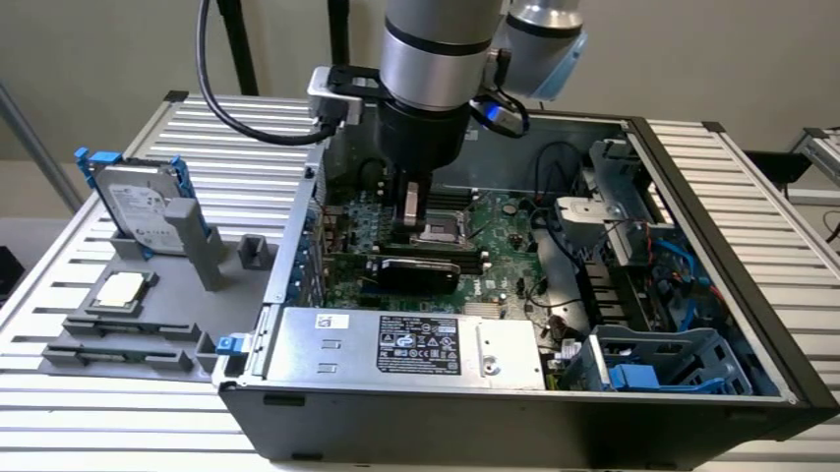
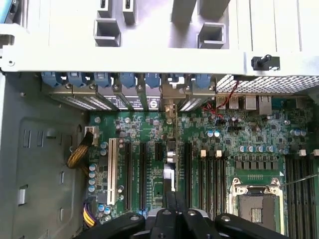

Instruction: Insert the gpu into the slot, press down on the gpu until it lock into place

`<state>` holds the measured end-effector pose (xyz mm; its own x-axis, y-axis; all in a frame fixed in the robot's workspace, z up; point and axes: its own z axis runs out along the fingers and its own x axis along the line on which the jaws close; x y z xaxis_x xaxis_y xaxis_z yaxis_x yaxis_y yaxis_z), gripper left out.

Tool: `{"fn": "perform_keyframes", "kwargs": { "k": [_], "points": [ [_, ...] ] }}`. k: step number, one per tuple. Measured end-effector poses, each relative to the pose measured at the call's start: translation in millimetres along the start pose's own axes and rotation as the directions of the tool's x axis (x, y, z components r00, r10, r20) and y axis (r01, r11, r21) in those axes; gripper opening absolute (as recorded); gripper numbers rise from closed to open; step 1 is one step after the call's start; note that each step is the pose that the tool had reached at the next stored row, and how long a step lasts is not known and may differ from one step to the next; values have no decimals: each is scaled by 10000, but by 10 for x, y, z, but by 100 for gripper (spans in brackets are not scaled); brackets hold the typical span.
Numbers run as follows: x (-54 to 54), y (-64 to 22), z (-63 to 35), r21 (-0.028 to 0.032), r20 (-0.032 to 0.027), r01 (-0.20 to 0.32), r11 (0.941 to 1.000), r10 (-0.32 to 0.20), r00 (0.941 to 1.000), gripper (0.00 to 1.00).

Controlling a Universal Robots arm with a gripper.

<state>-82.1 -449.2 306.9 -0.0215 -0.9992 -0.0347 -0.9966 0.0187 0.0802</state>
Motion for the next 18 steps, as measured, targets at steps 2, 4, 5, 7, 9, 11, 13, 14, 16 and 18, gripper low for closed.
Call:
{"fn": "perform_keyframes", "kwargs": {
  "k": [2, 4, 5, 7, 9, 11, 13, 14, 16, 18],
  "points": [
    [-1, 31, 3, 2, -1, -1, 10000, 1, 10000, 11],
    [-5, 39, 24, 7, -5, -1, 10000, 1, 10000, 11],
    [-9, 38, 42, 10, -5, 0, 10000, 0, 10000, 11],
    [-18, 36, 80, 17, -6, 2, 10000, -2, 10000, 11],
    [-28, 38, 117, 23, -7, 1, 10000, -1, 10000, 11],
    [-37, 43, 155, 31, -5, 2, 10000, -2, 10000, 11],
    [-45, 51, 191, 38, -6, 2, 10000, -2, 10000, 11],
    [-49, 58, 210, 42, -6, 2, 10000, -2, 10000, 11],
    [-56, 71, 247, 51, -6, 3, 10000, -3, 10000, 11],
    [-62, 82, 285, 63, -5, 4, 10000, -3, 10000, 11]
  ]
}}
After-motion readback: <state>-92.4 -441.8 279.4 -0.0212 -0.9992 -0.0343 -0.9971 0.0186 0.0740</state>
